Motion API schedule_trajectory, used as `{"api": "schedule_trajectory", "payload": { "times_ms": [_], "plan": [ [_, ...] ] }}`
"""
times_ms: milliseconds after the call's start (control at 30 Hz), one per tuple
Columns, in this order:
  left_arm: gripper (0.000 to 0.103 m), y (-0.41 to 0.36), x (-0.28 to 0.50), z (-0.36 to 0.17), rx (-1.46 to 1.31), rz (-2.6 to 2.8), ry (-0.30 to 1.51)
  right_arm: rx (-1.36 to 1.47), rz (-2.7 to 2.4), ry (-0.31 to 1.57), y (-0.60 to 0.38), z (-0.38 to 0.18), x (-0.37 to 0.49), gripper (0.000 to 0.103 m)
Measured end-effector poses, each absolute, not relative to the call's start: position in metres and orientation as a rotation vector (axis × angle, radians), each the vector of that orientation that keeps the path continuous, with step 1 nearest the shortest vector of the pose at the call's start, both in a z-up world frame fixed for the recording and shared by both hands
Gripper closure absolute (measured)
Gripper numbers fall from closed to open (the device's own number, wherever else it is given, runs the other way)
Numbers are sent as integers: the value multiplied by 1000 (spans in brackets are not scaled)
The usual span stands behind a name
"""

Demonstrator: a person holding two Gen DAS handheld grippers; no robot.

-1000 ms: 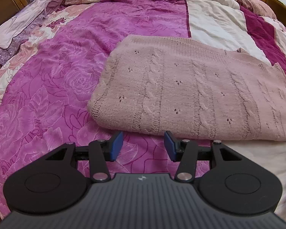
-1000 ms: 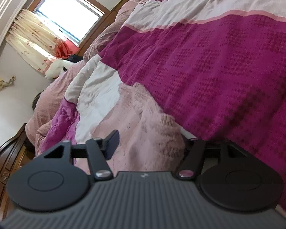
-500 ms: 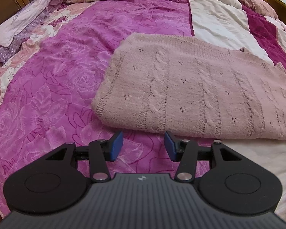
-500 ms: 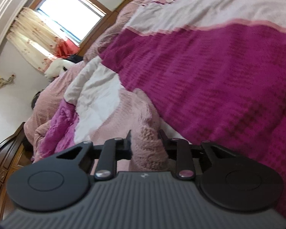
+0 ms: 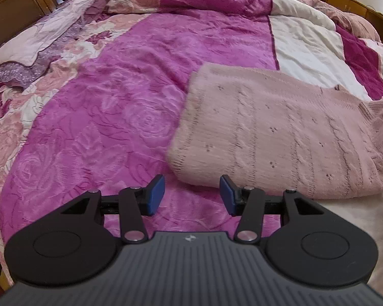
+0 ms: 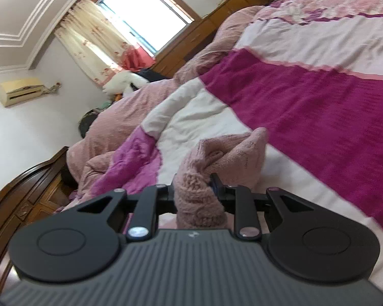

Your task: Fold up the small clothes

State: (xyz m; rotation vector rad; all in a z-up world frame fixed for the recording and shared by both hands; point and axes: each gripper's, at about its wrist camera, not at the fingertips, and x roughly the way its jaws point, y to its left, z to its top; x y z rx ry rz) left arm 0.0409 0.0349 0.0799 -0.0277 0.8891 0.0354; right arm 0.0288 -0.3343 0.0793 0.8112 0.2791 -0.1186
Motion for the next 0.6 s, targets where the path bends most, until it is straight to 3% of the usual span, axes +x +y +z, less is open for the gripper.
{"api": "schedule_trajectory", "payload": {
  "times_ms": [600],
  "plan": [
    [48, 90, 27, 80, -103, 121, 875, 697, 158, 353, -188, 96, 76, 80]
  ]
}}
